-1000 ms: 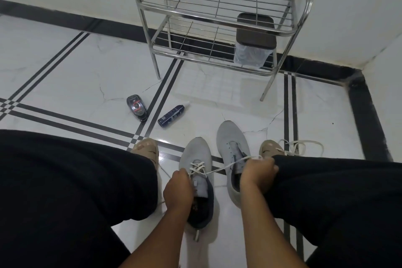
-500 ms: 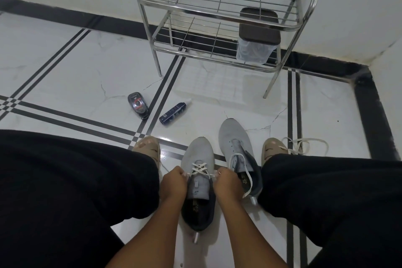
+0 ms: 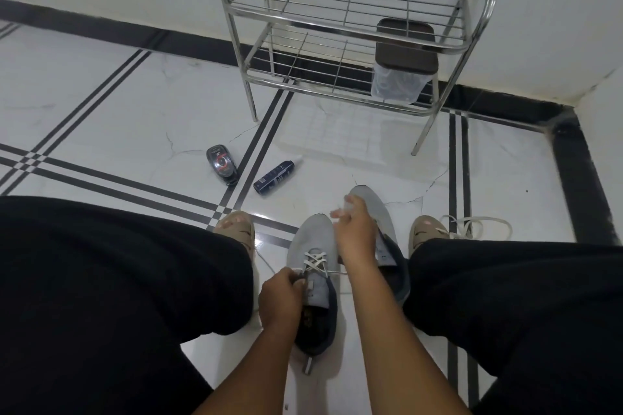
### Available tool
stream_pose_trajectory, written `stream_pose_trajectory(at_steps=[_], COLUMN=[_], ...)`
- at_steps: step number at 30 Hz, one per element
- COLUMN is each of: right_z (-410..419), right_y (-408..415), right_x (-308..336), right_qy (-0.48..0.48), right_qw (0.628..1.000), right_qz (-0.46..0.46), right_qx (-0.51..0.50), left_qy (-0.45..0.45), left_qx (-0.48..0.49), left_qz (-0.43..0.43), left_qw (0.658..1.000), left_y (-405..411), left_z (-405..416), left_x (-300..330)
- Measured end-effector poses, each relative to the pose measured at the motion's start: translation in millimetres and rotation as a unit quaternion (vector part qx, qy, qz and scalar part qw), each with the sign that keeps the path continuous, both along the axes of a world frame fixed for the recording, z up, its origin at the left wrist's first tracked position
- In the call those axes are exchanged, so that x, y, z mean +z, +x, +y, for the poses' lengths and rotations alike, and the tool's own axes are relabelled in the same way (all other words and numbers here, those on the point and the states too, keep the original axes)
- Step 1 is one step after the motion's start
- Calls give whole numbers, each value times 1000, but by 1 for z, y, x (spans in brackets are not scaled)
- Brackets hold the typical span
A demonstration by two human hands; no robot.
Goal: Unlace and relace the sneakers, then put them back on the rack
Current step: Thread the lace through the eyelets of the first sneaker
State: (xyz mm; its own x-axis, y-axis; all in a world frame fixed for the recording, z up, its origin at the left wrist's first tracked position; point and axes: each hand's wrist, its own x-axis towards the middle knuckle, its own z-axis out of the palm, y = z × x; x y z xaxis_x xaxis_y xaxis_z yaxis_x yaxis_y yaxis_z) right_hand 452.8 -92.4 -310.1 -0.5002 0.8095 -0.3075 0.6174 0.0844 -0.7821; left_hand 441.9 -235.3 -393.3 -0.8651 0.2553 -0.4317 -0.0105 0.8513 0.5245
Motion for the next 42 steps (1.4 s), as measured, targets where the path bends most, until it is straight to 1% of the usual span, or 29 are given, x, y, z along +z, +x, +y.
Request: stream_pose_trajectory(at_steps=[1, 2, 4, 6, 7, 9, 11, 13, 15, 18, 19, 22, 23, 26, 28, 29, 31, 32, 33, 34, 35, 36, 37, 38, 39, 40, 41, 42], right_z=[-8, -16, -32, -47, -53, -61, -63, -65, -67, -71, -71, -70, -70, -72, -72, -72, -73, -74, -76, -76, -75, -72, -68, -66, -64, -63, -63, -62], right_y=[2, 6, 16, 28, 31, 34, 33, 31, 32, 30, 30, 33, 34, 34, 34, 38, 48, 54, 60, 68, 73, 76, 78, 80, 80, 79, 78, 77], right_x=[-7, -18, -39, -51, -56, -60, -60, -59, -59, -61, -60, -62, -64, -62, -65, -65, -67, -71, -76, -78, -78, -78, -78, -79, -81, -82, -82, -80], right_qy=[-9, -14, -8, 43, 71, 112, 119, 131, 120, 52, 46, 116, 130, 106, 98, 126, 218, 251, 262, 256, 212, 151, 95, 62, 48, 47, 48, 42], right_qw=[1000, 998, 983, 958, 950, 945, 948, 946, 947, 960, 964, 956, 956, 960, 962, 957, 936, 928, 928, 930, 938, 946, 949, 948, 946, 943, 940, 939], right_qz=[-21, -62, -158, -233, -247, -245, -237, -231, -238, -237, -229, -216, -206, -211, -200, -198, -197, -200, -206, -229, -253, -274, -294, -307, -313, -319, -326, -329], right_qx=[11, 29, 93, 159, 177, 187, 175, 186, 180, 139, 128, 165, 163, 150, 158, 173, 195, 188, 167, 136, 107, 80, 64, 64, 73, 81, 87, 91], left_qy=[23, 43, 65, 68, 69, 75, 79, 81, 87, 87, 88, 81, 79, 90, 84, 83, 67, 58, 53, 43, 31, 34, 65, 122, 193, 267, 321, 343], left_qx=[40, 71, 97, 104, 108, 115, 113, 113, 111, 103, 99, 84, 91, 124, 113, 103, 76, 68, 69, 72, 82, 113, 172, 257, 347, 432, 494, 519], left_qz=[-26, -49, -79, -85, -89, -101, -110, -116, -118, -122, -122, -113, -113, -128, -158, -169, -156, -147, -134, -126, -118, -113, -111, -114, -130, -148, -146, -126], left_qw=[999, 995, 990, 989, 988, 985, 984, 983, 983, 983, 984, 987, 986, 980, 977, 977, 982, 985, 987, 988, 989, 987, 977, 952, 909, 849, 794, 773], left_y=[-2, -4, -6, -6, -6, -6, -5, -5, -4, -4, -4, -2, -3, -7, -10, -10, -11, -12, -13, -12, -12, -13, -16, -25, -37, -54, -72, -90], left_z=[-1, -1, -1, 0, -1, -2, -2, -2, -2, -4, -4, -4, -3, -3, -2, -1, 1, 2, 2, 4, 4, 7, 10, 14, 18, 19, 20, 18], left_x=[-1, -1, -3, -5, -6, -9, -10, -10, -11, -12, -12, -8, -7, -9, -13, -13, -14, -14, -15, -15, -14, -12, -10, -5, 5, 17, 31, 45])
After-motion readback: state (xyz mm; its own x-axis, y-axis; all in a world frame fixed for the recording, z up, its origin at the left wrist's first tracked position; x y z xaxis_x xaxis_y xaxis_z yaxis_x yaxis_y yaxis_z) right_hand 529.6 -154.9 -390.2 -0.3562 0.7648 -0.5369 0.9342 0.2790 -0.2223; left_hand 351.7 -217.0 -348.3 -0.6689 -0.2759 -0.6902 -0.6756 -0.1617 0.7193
